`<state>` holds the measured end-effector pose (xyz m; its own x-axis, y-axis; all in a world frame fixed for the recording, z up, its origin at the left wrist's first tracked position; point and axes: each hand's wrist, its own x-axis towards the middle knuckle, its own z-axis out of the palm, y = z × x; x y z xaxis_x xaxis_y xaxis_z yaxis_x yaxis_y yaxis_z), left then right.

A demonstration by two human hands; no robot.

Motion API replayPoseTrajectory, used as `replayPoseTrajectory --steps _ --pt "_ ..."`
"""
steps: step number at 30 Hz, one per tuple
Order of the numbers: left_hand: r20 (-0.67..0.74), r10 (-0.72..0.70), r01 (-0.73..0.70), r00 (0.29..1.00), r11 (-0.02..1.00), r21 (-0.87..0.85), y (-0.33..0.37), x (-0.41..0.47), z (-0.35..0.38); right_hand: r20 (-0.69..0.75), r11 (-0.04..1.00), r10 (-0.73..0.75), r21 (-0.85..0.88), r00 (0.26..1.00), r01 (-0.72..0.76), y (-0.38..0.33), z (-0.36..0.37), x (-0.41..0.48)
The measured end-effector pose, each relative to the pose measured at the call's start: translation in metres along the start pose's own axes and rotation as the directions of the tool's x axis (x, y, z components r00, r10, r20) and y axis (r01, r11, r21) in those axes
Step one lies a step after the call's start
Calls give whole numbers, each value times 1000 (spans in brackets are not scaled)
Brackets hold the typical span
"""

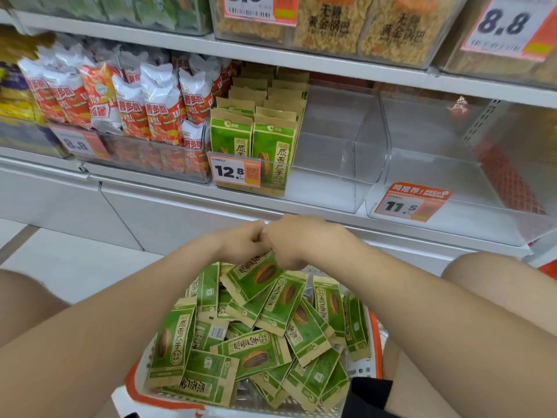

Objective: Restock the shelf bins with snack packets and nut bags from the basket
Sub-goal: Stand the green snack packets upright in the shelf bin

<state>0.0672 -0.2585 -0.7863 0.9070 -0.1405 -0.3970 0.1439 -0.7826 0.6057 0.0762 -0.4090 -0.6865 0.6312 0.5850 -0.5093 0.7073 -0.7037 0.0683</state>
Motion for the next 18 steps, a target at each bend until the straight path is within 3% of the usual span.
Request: replayPoseTrajectory --steps 3,7,9,12,15,18 --pt "-260 -134 41 956 942 -333 17 0 -14 -145 981 169 115 975 -153 18 -14 -3" --pt "-521 -237 -127 820 813 -569 40 -7 -24 -216 932 261 310 941 -188 42 -28 -8" --pt "-547 -259 -191 796 750 -633 50 -14 -32 -189 867 277 473 942 -160 49 -38 -12" --pt "-482 -181 -224 857 711 -667 65 -26 -46 -202 728 331 676 922 -114 55 -48 -18" --pt "-446 -18 -290 895 735 -613 74 -31 -49 -262 661 325 750 909 -20 58 -47 -16" --pt "-533 -26 -357 846 714 -602 81 -30 -42 -272 616 308 787 911 27 61 -45 -13"
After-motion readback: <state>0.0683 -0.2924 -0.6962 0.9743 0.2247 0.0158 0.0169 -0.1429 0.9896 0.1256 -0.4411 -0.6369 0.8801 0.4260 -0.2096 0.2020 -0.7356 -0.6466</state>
